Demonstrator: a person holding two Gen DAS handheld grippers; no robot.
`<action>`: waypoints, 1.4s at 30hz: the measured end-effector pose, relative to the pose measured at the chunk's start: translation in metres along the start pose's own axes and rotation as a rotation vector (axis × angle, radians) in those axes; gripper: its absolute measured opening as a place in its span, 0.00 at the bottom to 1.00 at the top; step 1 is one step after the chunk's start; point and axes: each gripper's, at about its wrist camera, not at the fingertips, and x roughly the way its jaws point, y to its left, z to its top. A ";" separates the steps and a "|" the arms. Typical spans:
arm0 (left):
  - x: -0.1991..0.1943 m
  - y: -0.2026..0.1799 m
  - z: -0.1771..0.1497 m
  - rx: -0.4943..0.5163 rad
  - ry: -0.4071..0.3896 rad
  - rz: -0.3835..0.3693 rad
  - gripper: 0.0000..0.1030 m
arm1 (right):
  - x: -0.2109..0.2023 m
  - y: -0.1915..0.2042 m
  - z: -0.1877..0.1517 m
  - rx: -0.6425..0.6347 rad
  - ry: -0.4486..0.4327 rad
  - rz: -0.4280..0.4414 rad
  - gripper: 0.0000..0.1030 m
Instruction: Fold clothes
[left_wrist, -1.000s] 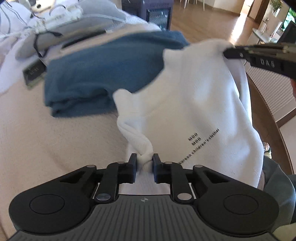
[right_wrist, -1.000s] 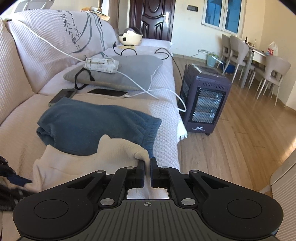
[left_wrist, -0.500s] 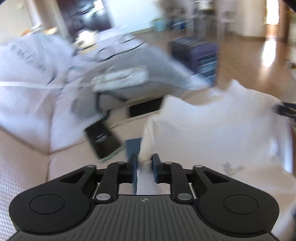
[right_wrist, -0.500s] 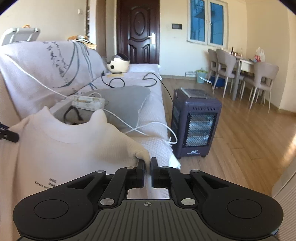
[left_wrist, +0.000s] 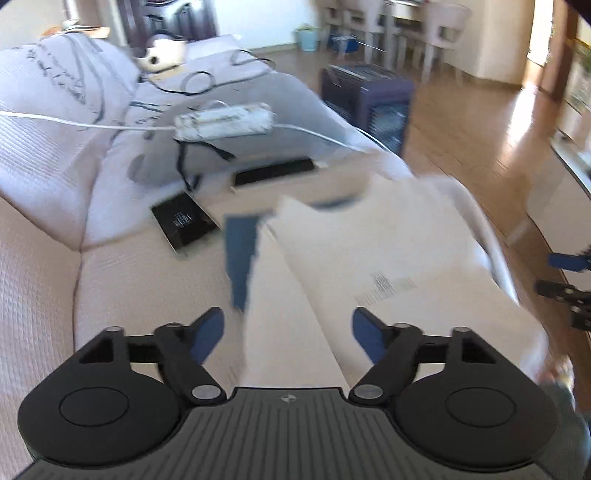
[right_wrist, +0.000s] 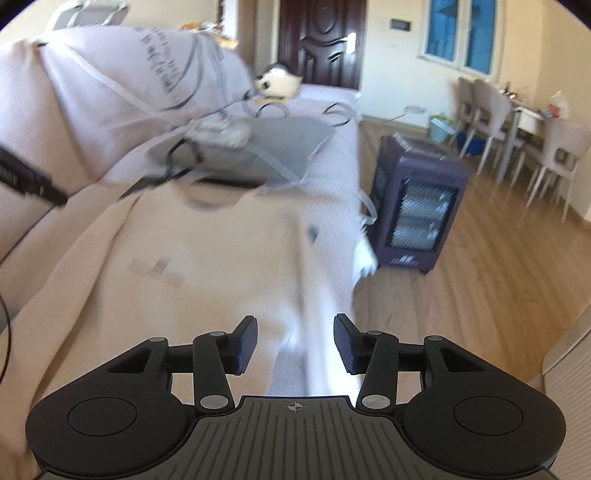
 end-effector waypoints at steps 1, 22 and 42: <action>-0.005 -0.005 -0.012 0.003 0.012 -0.025 0.80 | -0.006 0.003 -0.011 -0.015 0.016 0.010 0.45; 0.038 -0.129 -0.167 0.229 0.016 0.090 0.38 | 0.032 0.058 -0.057 -0.045 0.153 0.179 0.38; 0.026 -0.086 -0.073 0.342 0.197 -0.118 0.70 | -0.015 0.020 0.010 0.133 0.226 0.078 0.40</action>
